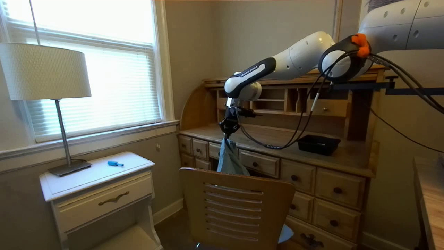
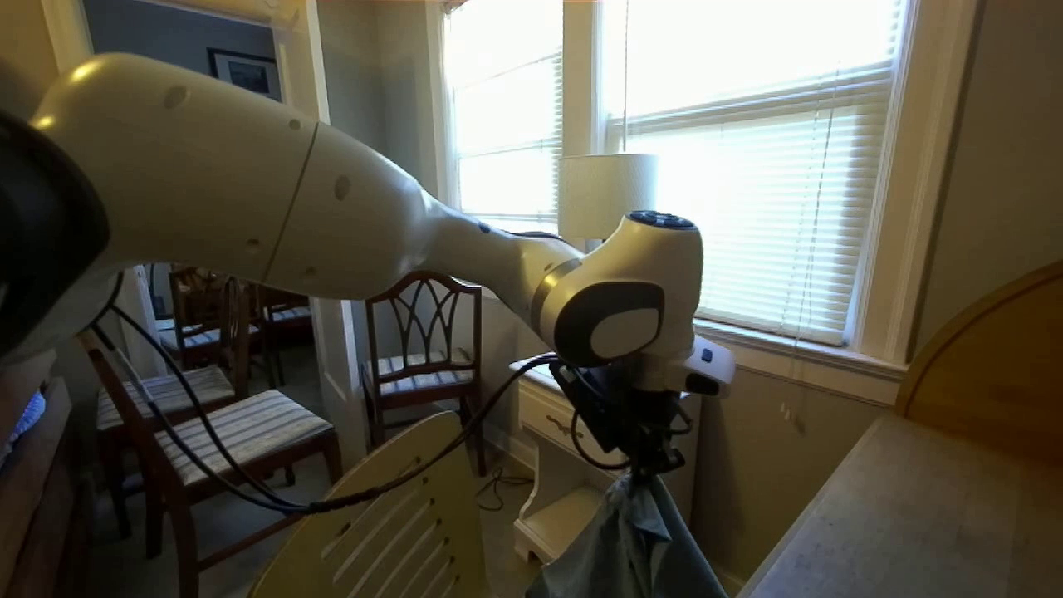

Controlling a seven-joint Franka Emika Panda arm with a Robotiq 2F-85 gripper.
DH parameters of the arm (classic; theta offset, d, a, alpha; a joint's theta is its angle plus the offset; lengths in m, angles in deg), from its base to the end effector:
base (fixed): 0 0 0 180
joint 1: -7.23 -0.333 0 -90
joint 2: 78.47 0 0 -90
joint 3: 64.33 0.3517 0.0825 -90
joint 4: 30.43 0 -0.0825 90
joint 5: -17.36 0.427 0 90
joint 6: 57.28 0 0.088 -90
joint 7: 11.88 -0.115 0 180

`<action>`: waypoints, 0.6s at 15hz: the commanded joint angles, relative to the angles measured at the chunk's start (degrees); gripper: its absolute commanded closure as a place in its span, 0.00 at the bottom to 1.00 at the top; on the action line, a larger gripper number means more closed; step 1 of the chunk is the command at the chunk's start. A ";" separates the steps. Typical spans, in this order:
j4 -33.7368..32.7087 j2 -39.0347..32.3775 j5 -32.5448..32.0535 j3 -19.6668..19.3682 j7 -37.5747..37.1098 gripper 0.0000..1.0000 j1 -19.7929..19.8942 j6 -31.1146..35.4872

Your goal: Move the cloth to the chest of drawers

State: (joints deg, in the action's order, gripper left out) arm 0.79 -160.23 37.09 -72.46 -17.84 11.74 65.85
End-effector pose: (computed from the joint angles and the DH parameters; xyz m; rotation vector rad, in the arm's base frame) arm 0.8877 -0.1025 0.1171 -2.9179 0.5200 -0.2781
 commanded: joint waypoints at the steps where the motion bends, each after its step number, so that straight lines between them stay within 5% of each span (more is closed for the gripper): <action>1: -0.64 1.21 -1.49 -4.42 -0.75 0.99 2.17 6.81; 9: -2.39 9.12 -3.38 -19.11 -3.03 0.99 4.43 18.19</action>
State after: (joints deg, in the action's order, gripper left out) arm -1.10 -154.49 36.14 -87.22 -17.76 16.41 81.91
